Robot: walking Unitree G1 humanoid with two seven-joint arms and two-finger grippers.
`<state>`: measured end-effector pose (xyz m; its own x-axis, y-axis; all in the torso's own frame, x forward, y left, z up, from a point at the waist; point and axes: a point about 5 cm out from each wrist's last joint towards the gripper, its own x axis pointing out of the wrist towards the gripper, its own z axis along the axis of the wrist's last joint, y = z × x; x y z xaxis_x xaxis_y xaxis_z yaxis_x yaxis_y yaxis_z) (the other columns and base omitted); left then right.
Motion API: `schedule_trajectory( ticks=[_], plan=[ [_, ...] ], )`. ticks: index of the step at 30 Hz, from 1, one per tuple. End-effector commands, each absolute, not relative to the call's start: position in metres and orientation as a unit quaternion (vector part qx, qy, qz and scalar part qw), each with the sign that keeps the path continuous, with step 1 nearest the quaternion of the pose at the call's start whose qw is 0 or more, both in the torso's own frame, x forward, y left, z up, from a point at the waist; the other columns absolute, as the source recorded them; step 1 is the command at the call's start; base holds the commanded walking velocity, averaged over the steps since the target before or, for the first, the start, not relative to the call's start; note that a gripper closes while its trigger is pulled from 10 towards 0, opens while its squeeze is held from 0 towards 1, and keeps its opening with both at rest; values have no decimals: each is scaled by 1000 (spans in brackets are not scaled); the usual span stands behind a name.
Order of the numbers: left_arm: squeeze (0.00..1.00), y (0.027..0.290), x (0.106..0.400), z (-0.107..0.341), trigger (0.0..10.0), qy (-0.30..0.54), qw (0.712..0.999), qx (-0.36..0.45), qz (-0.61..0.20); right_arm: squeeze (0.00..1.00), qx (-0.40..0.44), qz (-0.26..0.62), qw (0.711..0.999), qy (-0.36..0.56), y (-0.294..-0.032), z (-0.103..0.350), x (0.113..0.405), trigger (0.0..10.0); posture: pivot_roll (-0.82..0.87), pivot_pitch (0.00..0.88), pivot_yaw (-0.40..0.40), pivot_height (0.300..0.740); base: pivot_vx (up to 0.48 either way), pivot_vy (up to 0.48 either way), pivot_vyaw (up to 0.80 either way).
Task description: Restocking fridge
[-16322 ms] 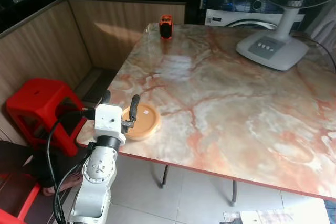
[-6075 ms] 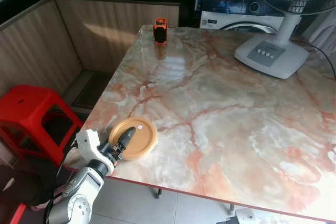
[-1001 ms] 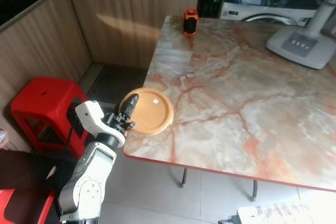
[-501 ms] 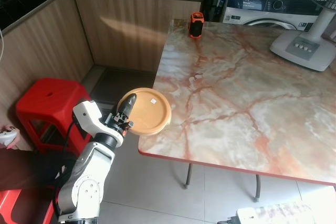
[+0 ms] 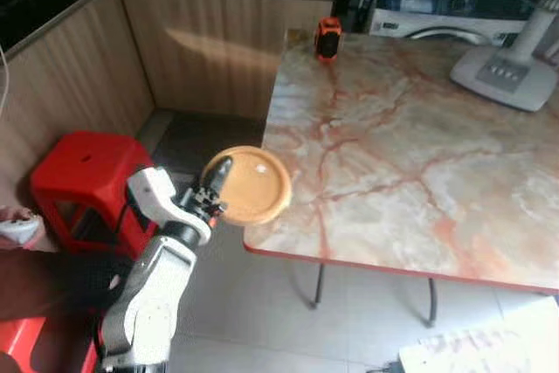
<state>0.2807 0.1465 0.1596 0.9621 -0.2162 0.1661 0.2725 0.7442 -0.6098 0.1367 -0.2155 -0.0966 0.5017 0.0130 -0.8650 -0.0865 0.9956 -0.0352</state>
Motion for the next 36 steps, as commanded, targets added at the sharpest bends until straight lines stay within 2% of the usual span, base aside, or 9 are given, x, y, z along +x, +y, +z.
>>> schedule_trajectory(
  ticks=[1, 6, 12, 31, 36],
  plan=[
    [0, 148, 280, 161, 10000, -46, 933, -332, -128, 0, -32, 30, 863, 503, -213, -98, 133, 10000, 19, 50, -9, 740, 0, 277, 0],
    [0, 148, 280, 161, 10000, -46, 934, -332, -126, 0, -32, 28, 863, 503, -213, -98, 134, 10000, 21, 50, -9, 740, 0, 260, 0],
    [0, 150, 279, 159, 10000, -44, 940, -316, -121, 0, -32, 28, 862, 505, -213, -98, 133, 10000, 21, 50, -9, 740, 0, 0, 0],
    [0, 144, 278, 164, 10000, -47, 944, -293, -144, 0, -39, 36, 857, 513, -213, -99, 132, 10000, 24, 51, -10, 740, 0, 0, -800],
    [0, 142, 279, 165, 10000, -49, 950, -271, -147, 0, -39, 37, 856, 513, -213, -99, 132, 10000, 24, 49, -8, 740, 0, -383, -800]
  ],
)
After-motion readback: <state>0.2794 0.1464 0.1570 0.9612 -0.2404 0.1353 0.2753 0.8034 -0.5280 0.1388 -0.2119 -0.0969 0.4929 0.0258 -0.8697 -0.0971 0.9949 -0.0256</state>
